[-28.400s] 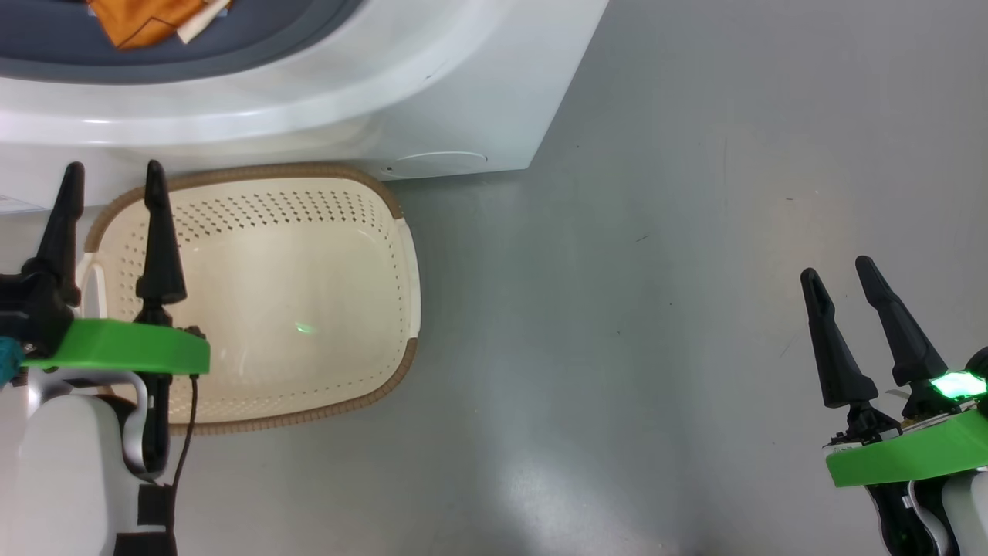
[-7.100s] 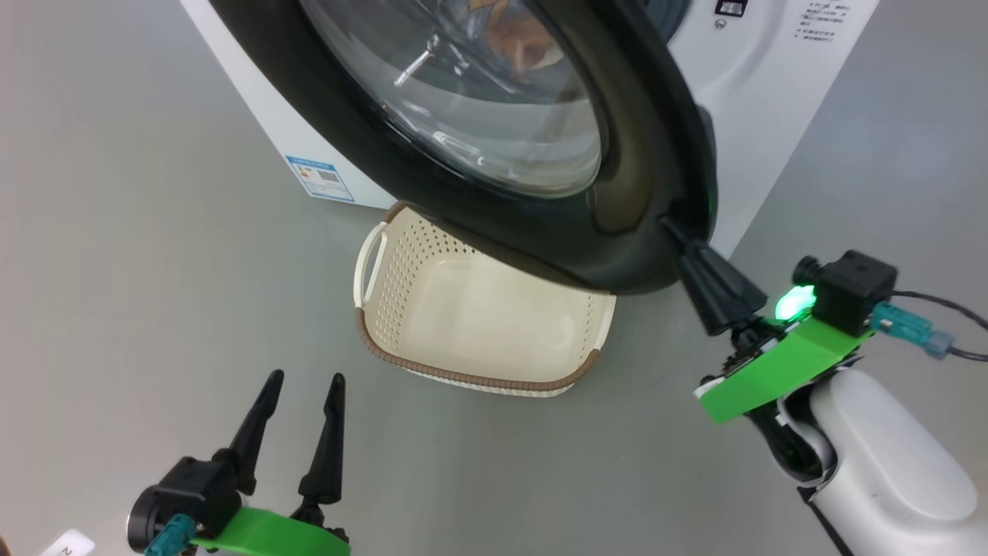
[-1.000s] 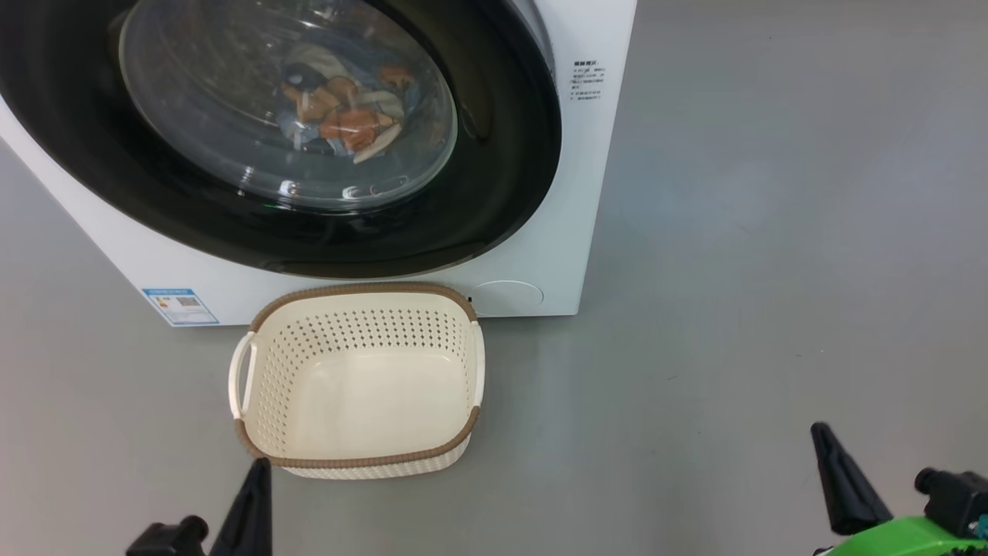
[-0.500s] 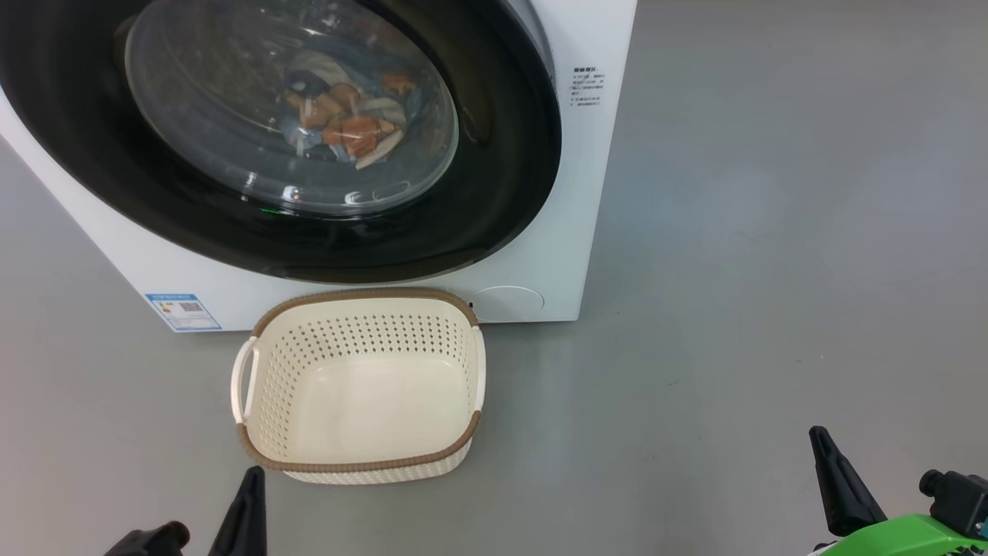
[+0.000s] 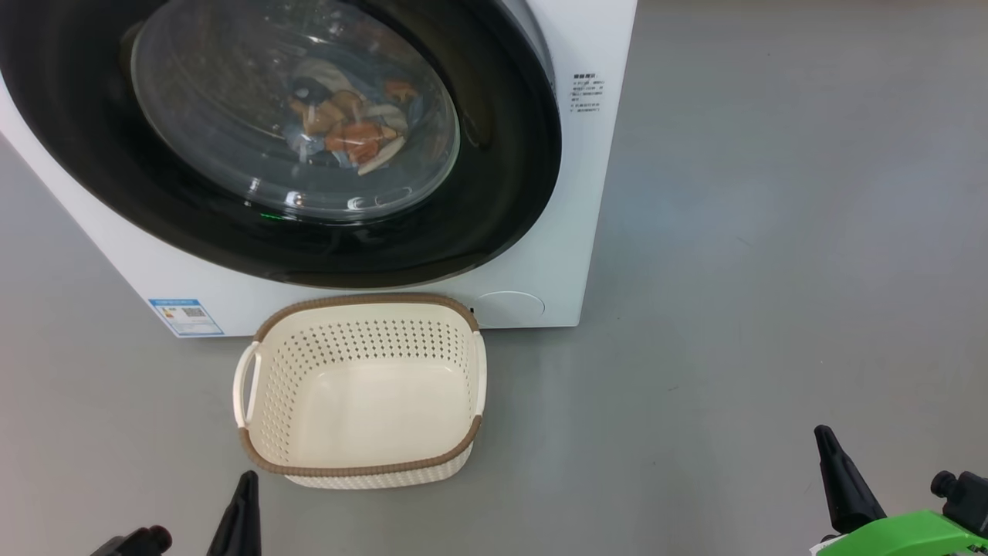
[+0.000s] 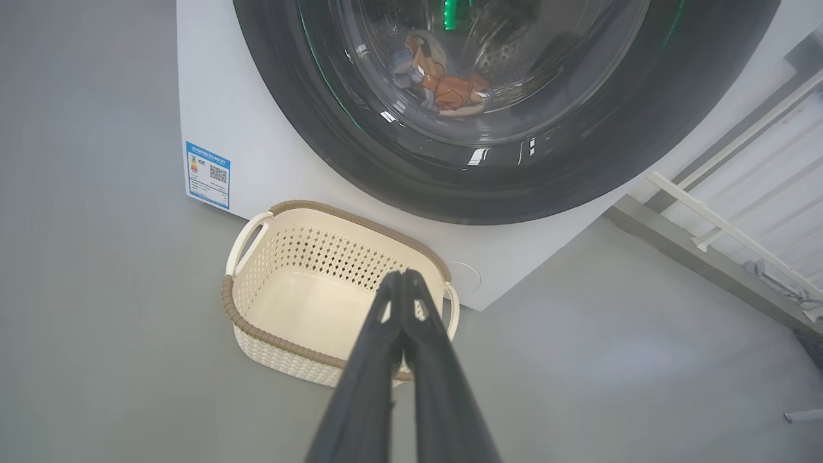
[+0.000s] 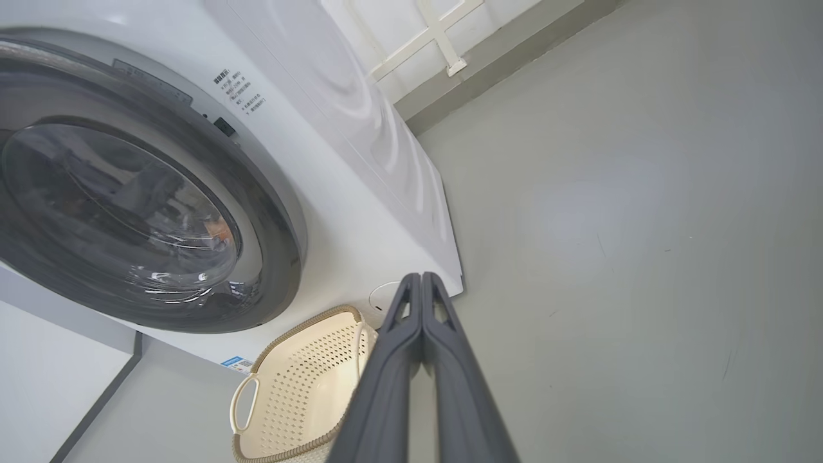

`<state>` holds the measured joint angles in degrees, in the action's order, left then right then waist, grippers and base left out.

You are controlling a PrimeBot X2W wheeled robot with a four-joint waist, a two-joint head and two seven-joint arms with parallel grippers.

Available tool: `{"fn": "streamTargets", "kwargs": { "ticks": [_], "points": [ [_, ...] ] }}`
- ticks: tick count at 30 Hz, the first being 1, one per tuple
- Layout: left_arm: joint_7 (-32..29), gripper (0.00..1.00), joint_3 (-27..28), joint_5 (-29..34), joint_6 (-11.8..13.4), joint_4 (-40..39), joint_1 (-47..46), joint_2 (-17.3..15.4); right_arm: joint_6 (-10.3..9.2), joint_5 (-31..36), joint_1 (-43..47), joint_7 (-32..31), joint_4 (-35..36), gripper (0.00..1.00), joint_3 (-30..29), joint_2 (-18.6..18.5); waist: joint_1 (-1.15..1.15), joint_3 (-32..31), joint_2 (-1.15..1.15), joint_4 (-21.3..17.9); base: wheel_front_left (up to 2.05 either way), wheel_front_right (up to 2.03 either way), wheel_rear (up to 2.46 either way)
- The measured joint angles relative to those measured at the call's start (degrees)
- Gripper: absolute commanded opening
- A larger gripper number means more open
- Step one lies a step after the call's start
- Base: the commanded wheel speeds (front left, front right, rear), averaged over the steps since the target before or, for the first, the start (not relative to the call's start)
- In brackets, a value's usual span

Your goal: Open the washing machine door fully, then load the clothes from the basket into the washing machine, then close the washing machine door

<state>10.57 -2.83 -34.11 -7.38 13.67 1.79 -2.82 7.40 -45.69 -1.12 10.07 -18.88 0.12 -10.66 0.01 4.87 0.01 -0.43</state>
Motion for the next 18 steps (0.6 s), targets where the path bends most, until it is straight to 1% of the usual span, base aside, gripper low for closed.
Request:
{"fn": "streamTargets", "kwargs": {
  "ticks": [18],
  "points": [
    [-2.6, 0.00, 0.7, -10.6, 0.0, 0.2, -0.9, -0.1, 0.00, -8.2, -0.1, -2.9, 0.6, 0.00, -1.1, 1.5, 0.00, -0.8, 0.00, 0.1, 0.00, 0.00, 0.00]
  ]
}}
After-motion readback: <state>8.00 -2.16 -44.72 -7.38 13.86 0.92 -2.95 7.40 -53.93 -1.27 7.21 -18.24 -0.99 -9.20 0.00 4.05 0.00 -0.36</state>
